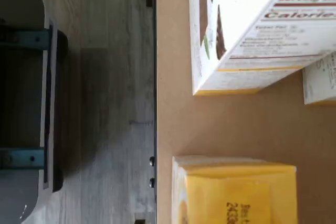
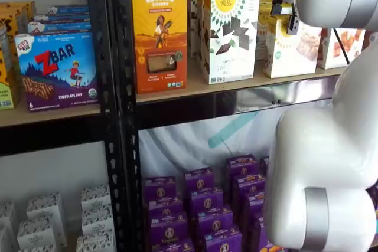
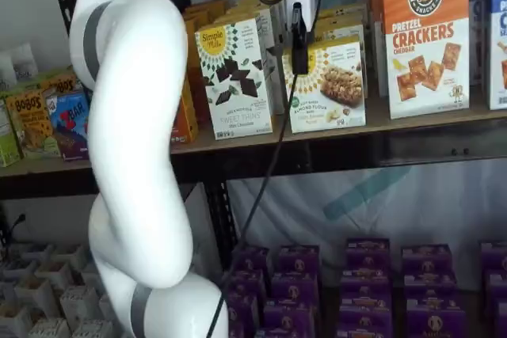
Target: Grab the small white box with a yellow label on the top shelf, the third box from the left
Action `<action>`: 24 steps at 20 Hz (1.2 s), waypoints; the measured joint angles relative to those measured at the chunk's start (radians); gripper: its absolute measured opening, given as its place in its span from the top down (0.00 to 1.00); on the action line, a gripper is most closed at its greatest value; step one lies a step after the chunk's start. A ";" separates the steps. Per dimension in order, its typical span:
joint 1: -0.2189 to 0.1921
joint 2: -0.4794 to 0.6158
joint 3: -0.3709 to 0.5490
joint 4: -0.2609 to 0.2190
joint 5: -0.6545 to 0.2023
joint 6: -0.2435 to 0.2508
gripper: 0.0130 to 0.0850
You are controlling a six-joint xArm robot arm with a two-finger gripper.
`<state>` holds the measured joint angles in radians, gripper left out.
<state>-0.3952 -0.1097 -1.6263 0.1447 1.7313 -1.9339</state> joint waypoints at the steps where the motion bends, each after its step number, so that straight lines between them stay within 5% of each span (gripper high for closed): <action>1: 0.000 0.000 -0.001 -0.001 0.000 0.000 0.00; 19: 0.006 -0.016 0.038 -0.019 -0.034 -0.001 0.00; 24: 0.003 -0.011 0.034 -0.011 -0.028 -0.002 0.17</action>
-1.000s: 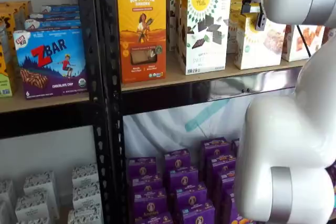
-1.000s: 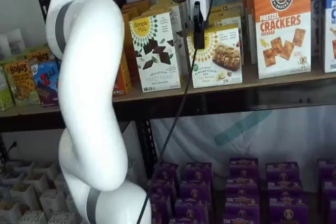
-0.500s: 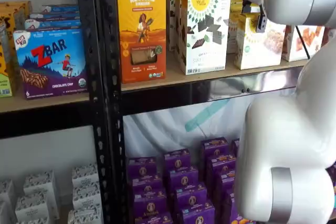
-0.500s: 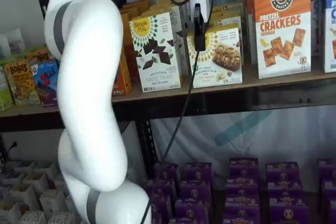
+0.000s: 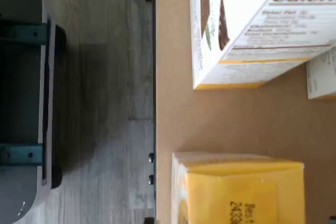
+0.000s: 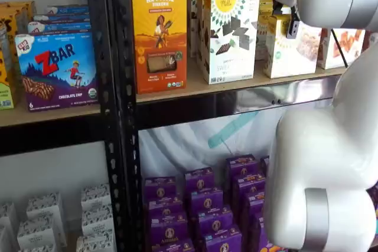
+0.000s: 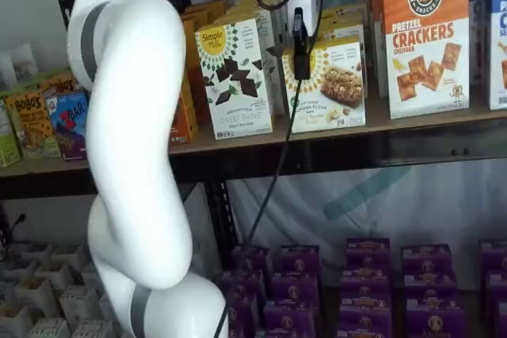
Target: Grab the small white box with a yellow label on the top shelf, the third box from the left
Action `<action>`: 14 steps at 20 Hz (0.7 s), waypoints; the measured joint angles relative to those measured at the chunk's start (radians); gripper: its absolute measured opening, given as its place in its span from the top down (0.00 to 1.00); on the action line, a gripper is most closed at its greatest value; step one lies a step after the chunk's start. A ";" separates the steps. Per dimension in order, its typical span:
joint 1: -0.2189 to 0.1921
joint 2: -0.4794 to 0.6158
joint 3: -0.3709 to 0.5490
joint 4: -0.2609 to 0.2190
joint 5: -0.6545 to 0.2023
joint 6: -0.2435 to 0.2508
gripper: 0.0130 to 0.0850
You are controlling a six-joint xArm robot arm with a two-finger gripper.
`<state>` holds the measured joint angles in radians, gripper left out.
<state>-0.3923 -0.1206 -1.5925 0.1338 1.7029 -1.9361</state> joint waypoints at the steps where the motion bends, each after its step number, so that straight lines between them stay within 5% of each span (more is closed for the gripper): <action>1: -0.001 0.000 0.000 0.001 0.000 0.000 0.22; 8: -0.001 0.003 -0.006 0.002 0.003 -0.001 0.28; 14: -0.004 0.004 -0.011 0.006 0.006 -0.002 0.44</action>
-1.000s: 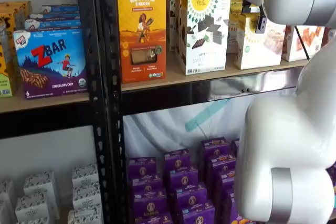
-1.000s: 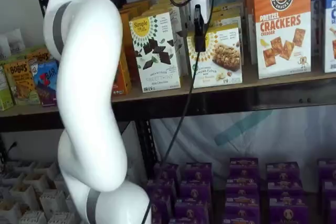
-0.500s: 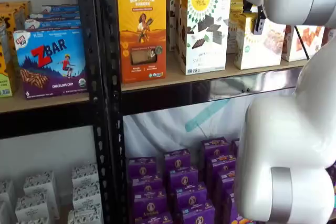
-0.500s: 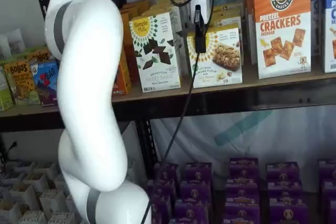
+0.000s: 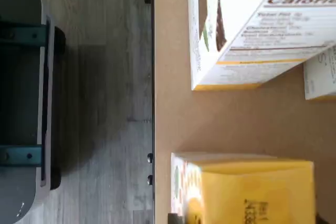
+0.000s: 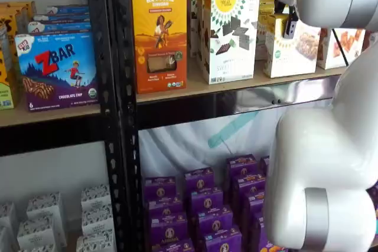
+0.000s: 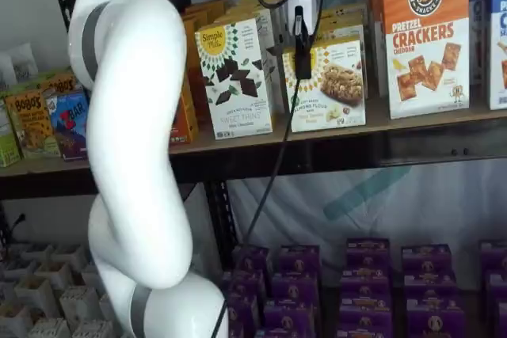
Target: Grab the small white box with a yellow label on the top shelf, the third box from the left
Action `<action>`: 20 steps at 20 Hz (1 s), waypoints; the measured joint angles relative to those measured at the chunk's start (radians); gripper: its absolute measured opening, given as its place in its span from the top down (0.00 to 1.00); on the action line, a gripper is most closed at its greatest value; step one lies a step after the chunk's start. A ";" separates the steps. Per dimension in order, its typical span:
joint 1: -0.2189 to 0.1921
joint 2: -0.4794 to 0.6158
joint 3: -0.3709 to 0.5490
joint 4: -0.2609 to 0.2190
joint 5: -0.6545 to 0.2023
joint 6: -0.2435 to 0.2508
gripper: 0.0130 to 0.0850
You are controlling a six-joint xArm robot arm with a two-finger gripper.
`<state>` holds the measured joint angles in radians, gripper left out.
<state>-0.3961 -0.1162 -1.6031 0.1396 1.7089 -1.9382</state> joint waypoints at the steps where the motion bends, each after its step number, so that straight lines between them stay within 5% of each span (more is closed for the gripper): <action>1: 0.000 0.000 -0.001 -0.001 0.000 0.000 0.44; 17: 0.003 -0.007 -0.002 -0.006 0.014 0.003 0.56; 20: 0.001 -0.007 -0.004 -0.003 0.021 0.002 0.67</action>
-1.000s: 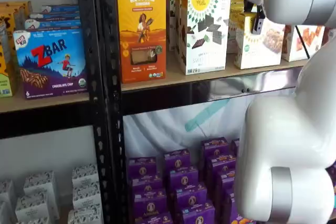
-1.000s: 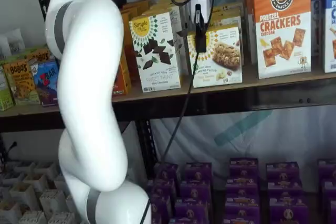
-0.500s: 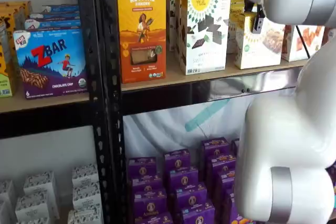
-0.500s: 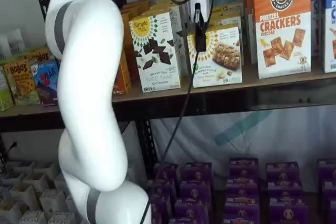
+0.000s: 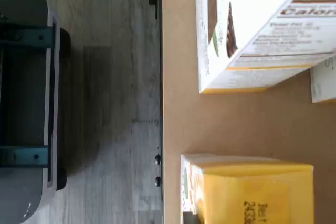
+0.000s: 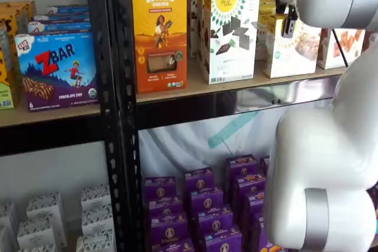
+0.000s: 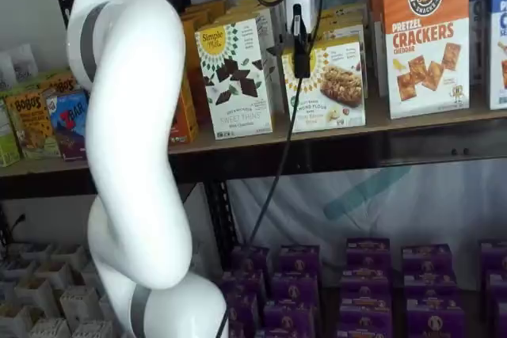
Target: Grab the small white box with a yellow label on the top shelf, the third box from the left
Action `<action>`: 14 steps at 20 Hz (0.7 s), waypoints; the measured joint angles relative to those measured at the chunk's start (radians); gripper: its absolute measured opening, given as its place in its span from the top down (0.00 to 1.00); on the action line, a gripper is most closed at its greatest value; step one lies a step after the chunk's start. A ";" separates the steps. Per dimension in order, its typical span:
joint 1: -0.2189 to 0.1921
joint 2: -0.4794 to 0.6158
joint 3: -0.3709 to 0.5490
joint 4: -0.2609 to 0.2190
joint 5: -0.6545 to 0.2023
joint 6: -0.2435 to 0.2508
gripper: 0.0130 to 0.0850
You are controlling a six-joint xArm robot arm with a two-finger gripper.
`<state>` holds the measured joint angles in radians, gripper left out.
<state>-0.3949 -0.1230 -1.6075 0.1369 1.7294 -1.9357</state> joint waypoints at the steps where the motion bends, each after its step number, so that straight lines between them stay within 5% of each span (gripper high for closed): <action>1: 0.000 0.000 0.000 -0.001 0.001 0.000 0.67; 7: -0.004 -0.007 0.003 -0.007 0.006 -0.004 0.67; 10: -0.007 -0.008 0.002 -0.005 0.012 -0.007 0.78; 14: -0.005 -0.011 0.001 -0.017 0.021 -0.007 0.78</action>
<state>-0.3994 -0.1337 -1.6067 0.1195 1.7503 -1.9424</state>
